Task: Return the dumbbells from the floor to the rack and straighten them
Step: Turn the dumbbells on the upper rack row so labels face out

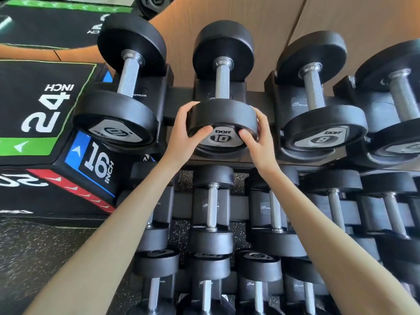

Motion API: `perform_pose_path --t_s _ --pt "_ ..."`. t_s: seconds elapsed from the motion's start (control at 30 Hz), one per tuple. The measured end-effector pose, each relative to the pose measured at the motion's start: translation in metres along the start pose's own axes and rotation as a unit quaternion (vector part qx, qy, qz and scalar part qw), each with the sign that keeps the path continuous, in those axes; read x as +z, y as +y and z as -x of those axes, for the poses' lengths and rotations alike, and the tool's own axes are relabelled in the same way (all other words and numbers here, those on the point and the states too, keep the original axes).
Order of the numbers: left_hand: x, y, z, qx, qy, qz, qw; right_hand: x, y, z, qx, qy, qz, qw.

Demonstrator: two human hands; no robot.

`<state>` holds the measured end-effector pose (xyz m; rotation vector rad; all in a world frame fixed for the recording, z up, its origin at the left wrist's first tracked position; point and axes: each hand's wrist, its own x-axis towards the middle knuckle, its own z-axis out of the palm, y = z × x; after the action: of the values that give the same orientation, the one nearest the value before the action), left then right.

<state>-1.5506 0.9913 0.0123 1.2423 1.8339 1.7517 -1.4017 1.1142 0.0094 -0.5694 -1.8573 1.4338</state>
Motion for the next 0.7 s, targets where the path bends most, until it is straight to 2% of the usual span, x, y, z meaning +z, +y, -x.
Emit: perform_pose_path --t_s 0.1,0.23,0.47,0.7 --pt "0.006 -0.005 0.002 0.013 0.036 0.017 0.999 -0.01 -0.002 -0.005 0.003 -0.031 0.053 0.998" --pt "0.006 -0.005 0.001 -0.006 0.037 0.021 0.999 -0.016 -0.01 -0.011 0.001 -0.052 0.081 0.995" --pt "-0.001 -0.015 0.005 -0.033 0.072 0.029 0.996 -0.017 -0.021 -0.029 -0.072 -0.089 0.219 0.969" --pt "0.009 -0.016 0.005 -0.043 0.072 0.045 0.995 -0.029 -0.026 -0.033 -0.062 -0.103 0.224 0.967"
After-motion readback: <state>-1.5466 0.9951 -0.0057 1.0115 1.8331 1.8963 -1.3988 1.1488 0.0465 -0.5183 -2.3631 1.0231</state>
